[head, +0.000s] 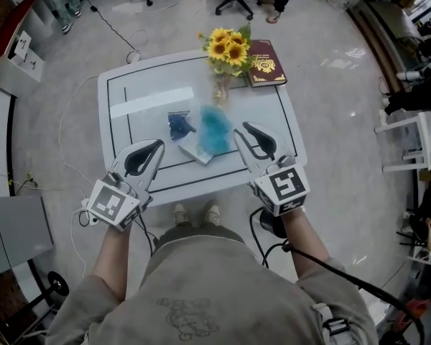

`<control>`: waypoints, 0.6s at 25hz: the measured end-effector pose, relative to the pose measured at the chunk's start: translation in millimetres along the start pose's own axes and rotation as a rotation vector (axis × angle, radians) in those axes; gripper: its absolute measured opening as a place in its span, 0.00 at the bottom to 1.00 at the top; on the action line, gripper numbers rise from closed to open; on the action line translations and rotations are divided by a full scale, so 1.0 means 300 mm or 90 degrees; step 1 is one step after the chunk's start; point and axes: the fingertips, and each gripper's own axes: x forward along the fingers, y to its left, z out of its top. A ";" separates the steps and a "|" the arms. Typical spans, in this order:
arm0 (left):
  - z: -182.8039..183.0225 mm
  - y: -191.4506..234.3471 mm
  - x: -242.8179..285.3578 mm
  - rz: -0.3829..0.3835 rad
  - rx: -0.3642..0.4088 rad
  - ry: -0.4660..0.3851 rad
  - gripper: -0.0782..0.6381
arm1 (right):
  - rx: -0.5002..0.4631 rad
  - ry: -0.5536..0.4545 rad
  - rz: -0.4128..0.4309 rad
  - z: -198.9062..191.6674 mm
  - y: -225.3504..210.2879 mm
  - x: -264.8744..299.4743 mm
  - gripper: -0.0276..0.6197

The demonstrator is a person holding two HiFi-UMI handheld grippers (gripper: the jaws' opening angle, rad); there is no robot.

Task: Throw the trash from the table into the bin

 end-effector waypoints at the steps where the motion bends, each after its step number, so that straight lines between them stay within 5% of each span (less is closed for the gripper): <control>1: -0.020 0.007 0.012 -0.001 -0.008 0.007 0.10 | -0.001 0.012 0.005 -0.019 -0.003 0.023 0.19; 15: -0.361 0.059 0.171 -0.040 -0.076 0.108 0.10 | 0.003 0.182 0.076 -0.389 0.058 0.275 0.27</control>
